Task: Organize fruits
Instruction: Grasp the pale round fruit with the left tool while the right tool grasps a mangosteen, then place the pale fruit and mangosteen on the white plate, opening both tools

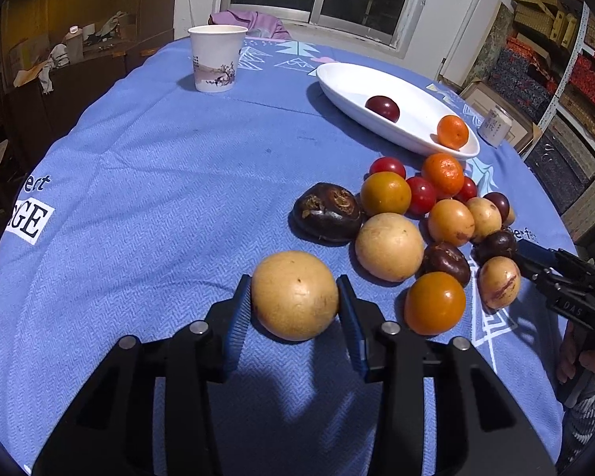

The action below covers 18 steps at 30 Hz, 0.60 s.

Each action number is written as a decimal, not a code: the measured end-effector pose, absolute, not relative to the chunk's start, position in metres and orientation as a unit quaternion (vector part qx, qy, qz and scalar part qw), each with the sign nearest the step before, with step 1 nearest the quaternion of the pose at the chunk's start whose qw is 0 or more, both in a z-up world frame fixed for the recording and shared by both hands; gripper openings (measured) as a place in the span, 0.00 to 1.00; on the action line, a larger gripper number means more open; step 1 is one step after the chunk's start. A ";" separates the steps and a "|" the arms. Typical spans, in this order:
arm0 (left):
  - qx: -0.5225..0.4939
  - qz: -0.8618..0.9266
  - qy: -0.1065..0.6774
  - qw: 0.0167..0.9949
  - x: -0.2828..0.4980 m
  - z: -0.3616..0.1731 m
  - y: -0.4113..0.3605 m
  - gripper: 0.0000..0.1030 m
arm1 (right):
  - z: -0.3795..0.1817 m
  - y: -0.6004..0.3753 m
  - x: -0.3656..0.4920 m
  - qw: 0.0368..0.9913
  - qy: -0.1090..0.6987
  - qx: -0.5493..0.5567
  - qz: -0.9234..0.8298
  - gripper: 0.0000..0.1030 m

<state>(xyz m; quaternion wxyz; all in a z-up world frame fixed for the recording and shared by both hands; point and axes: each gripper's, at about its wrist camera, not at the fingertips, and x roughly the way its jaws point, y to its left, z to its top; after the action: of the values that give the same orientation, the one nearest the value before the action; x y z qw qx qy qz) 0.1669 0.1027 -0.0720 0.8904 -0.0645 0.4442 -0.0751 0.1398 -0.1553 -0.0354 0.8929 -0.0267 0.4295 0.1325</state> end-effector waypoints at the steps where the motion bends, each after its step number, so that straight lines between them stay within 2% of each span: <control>1: -0.065 -0.075 0.445 0.890 0.167 -0.072 0.103 0.41 | -0.035 -0.152 0.141 0.892 0.430 -0.032 0.134 0.53; 7: -0.066 -0.077 0.447 0.889 0.167 -0.074 0.103 0.41 | -0.039 -0.142 0.157 0.887 0.441 -0.051 0.128 0.52; 9: -0.066 -0.078 0.448 0.888 0.168 -0.074 0.103 0.41 | -0.038 -0.143 0.156 0.887 0.438 -0.051 0.133 0.43; 18: -0.050 -0.081 0.434 0.896 0.164 -0.068 0.096 0.40 | -0.026 -0.165 0.140 0.896 0.423 0.000 0.136 0.43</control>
<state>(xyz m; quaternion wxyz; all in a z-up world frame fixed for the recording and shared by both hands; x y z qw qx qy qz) 0.1638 0.0965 -0.0685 0.8958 -0.0497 0.4341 -0.0812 0.1403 -0.1651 -0.0259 0.8959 0.0001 0.4230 0.1359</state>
